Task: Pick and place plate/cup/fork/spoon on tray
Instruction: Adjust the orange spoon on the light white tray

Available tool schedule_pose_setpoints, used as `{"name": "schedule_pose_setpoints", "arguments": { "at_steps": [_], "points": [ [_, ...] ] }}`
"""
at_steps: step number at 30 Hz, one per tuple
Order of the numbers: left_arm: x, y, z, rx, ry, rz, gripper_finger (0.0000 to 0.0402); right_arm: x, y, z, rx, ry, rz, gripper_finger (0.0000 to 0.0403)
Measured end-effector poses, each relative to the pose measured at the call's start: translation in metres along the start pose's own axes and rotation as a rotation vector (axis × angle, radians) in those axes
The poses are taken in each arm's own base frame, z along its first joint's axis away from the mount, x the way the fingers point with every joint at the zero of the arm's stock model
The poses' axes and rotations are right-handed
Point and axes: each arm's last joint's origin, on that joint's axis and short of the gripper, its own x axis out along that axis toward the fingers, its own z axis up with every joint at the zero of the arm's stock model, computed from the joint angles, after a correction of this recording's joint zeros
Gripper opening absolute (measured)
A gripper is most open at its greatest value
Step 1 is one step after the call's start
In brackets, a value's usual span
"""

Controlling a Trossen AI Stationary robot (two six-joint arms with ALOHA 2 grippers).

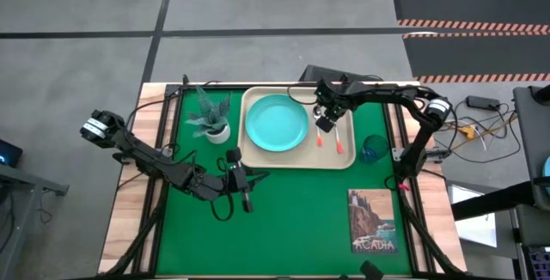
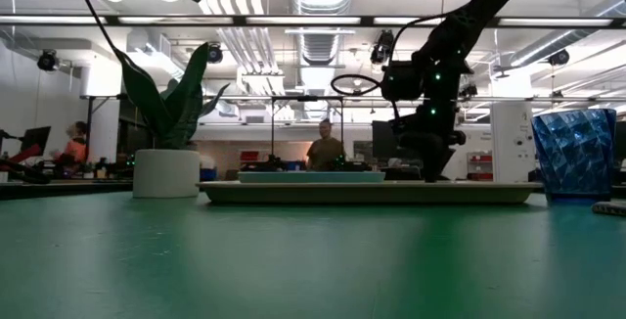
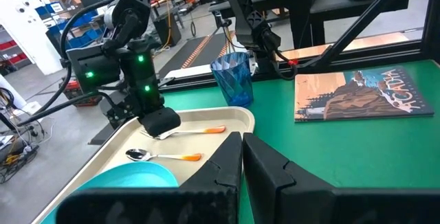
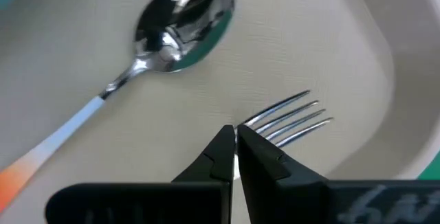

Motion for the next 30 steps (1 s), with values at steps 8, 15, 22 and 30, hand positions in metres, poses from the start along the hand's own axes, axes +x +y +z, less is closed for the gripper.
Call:
{"name": "schedule_pose_setpoints", "arguments": {
  "at_steps": [8, 15, 22, 30],
  "points": [
    [0.0, 0.0, 0.0, 0.0, 0.0, 0.0, 0.0, -0.01, 0.009, 0.0, -0.011, -0.031, 0.009, 0.0011],
    [0.0, 0.0, 0.0, -0.001, -0.001, 0.0, 0.0, -0.026, 0.019, 0.0, -0.015, -0.083, 0.036, 0.0011],
    [0.0, 0.0, 0.0, 0.0, 0.0, 0.0, 0.0, -0.027, 0.033, 0.0, -0.05, -0.122, 0.144, 0.0011],
    [0.0, 0.0, 0.0, -0.001, -0.001, 0.0, 0.0, -0.015, 0.041, -0.003, -0.029, -0.221, 0.166, 0.0011]
  ]
}}
